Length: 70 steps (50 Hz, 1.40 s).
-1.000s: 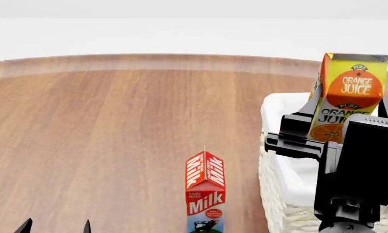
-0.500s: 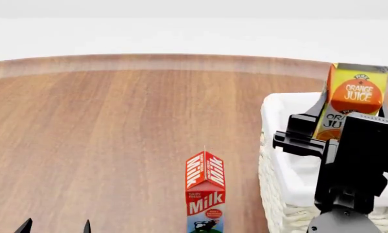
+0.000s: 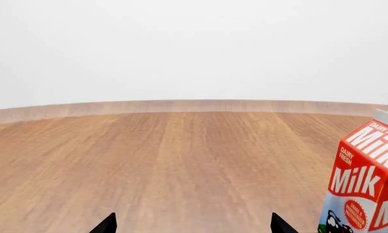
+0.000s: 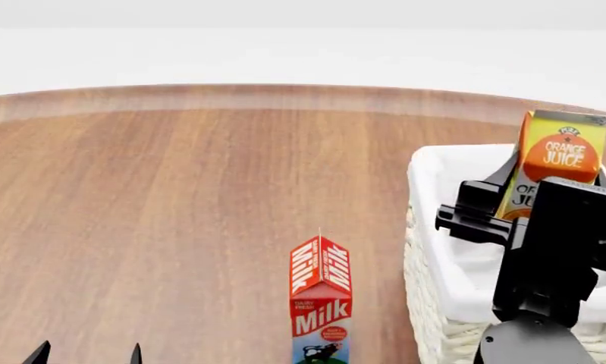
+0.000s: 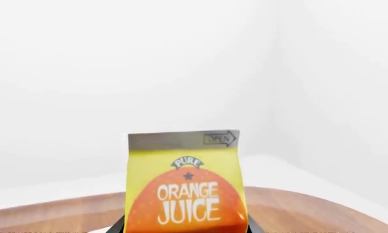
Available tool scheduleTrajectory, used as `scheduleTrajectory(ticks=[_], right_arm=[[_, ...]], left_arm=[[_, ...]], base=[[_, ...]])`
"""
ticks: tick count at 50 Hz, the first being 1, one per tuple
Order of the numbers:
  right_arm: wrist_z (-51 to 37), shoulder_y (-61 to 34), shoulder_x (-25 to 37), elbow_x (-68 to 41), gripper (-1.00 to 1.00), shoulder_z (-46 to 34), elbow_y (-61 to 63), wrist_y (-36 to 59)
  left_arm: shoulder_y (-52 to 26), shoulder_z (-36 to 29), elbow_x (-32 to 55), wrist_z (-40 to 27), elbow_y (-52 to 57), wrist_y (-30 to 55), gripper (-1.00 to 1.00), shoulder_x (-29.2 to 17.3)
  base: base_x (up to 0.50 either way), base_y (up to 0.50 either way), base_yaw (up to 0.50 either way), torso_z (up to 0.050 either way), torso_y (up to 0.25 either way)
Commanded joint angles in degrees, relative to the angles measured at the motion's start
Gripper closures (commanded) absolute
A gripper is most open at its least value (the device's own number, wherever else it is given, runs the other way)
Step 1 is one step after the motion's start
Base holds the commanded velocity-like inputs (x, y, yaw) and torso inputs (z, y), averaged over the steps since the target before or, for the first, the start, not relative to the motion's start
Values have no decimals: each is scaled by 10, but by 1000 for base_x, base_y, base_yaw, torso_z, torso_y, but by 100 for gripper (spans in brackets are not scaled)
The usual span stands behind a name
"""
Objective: Pick up the orange juice, and put it in the basket.
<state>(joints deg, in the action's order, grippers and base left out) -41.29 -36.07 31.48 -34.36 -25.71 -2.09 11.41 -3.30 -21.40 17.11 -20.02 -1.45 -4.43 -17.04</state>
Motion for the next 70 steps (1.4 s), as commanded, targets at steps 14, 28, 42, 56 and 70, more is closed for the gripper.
scheduleTrajectory(ticks=[14, 28, 42, 56, 70], right_arm=[[20, -34, -31, 49, 100, -5, -90, -17], [27, -40, -44, 63, 100, -10, -140, -36], [21, -42, -48, 67, 100, -9, -153, -35], [21, -41, -46, 63, -100, -9, -144, -28], [17, -30, -42, 58, -100, -12, -97, -24]], left_arm=[[-1, -3, 2, -3, 0, -1, -100, -2], [-2, -5, 4, -4, -1, -2, -100, -4], [-2, -7, 5, -6, -1, -3, -100, -5], [-3, -9, 6, -7, -1, -3, -100, -6], [-3, -11, 7, -9, -1, -4, -100, -7]], base=[[0, 0, 0, 0, 1], [0, 0, 0, 0, 1], [0, 0, 0, 1, 1], [0, 0, 0, 0, 0], [0, 0, 0, 0, 0]])
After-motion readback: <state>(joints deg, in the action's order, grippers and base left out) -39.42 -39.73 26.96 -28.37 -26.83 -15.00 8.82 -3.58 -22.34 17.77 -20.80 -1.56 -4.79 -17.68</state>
